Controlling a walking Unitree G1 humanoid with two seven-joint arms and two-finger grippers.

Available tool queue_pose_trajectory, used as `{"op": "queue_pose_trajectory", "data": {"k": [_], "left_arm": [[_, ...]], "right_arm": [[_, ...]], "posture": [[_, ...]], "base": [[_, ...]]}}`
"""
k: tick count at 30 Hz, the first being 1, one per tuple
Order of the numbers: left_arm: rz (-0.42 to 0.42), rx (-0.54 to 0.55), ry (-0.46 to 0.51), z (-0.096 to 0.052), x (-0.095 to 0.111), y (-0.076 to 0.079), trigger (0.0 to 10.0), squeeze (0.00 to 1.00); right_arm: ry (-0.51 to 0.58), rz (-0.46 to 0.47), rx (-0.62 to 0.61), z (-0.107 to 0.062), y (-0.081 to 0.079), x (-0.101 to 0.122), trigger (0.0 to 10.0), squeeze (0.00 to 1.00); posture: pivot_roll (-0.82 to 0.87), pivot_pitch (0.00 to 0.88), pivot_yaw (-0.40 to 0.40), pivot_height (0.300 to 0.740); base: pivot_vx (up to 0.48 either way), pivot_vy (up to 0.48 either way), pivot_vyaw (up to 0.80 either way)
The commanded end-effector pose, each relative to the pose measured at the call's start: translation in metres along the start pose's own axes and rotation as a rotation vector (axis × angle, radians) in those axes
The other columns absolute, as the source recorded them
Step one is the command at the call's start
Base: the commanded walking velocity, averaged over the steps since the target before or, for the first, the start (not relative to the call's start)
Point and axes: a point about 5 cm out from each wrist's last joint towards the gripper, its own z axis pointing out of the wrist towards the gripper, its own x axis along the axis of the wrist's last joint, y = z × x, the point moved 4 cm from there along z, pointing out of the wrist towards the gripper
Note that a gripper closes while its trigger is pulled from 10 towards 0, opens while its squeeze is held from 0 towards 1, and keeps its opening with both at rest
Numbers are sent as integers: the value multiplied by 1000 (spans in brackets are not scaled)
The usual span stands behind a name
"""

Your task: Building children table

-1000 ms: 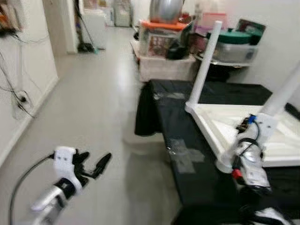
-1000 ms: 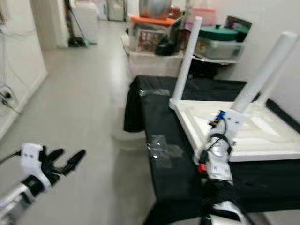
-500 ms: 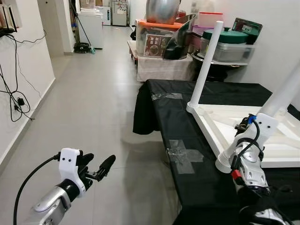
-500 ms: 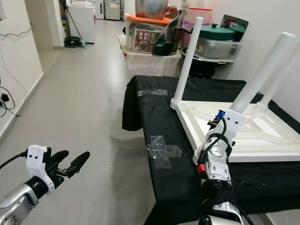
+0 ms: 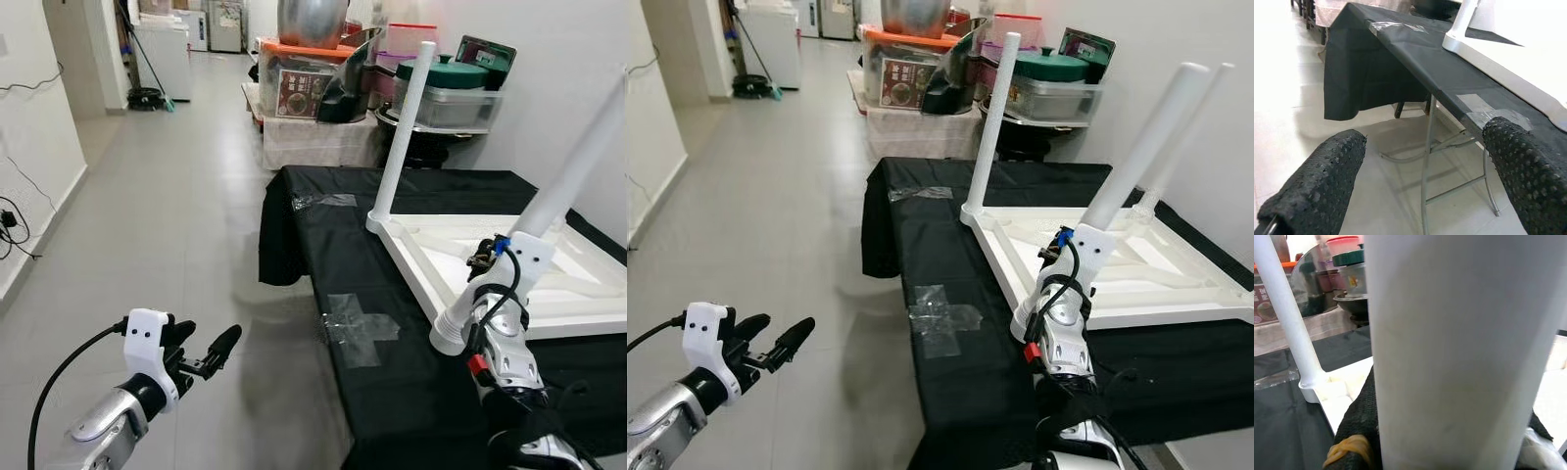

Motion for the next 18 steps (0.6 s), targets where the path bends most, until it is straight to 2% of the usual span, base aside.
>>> {"op": "queue_pose_trajectory", "data": {"k": [1, 5, 13, 15, 17, 18], "left_arm": [[7, 10, -18, -1, -3, -3, 10000, 0], [0, 14, -9, -1, -2, -3, 10000, 0], [4, 16, -21, -1, -4, -4, 10000, 0], [4, 14, -23, -1, -4, -3, 10000, 0], [1, 9, -23, 0, -5, -2, 10000, 0], [1, 9, -23, 0, -5, -2, 10000, 0]], "right_arm": [[-203, -115, 8, -15, 14, -59, 10000, 0], [-209, -115, 36, -15, 10, -60, 10000, 0], [-214, -119, 50, -16, 8, -62, 10000, 0], [-216, -124, 39, -16, 11, -62, 10000, 0], [-225, -150, -46, -15, 27, -64, 10000, 0], [-225, -150, -46, -15, 27, -64, 10000, 0]], "posture": [[67, 0, -63, 740], [68, 0, -64, 740], [67, 0, -65, 740], [62, 0, -63, 740], [61, 0, -62, 740], [61, 0, -62, 740]], "base": [[0, -472, 0], [0, -464, 0], [0, 0, 0], [0, -319, 0], [0, -339, 0], [0, -349, 0]]}}
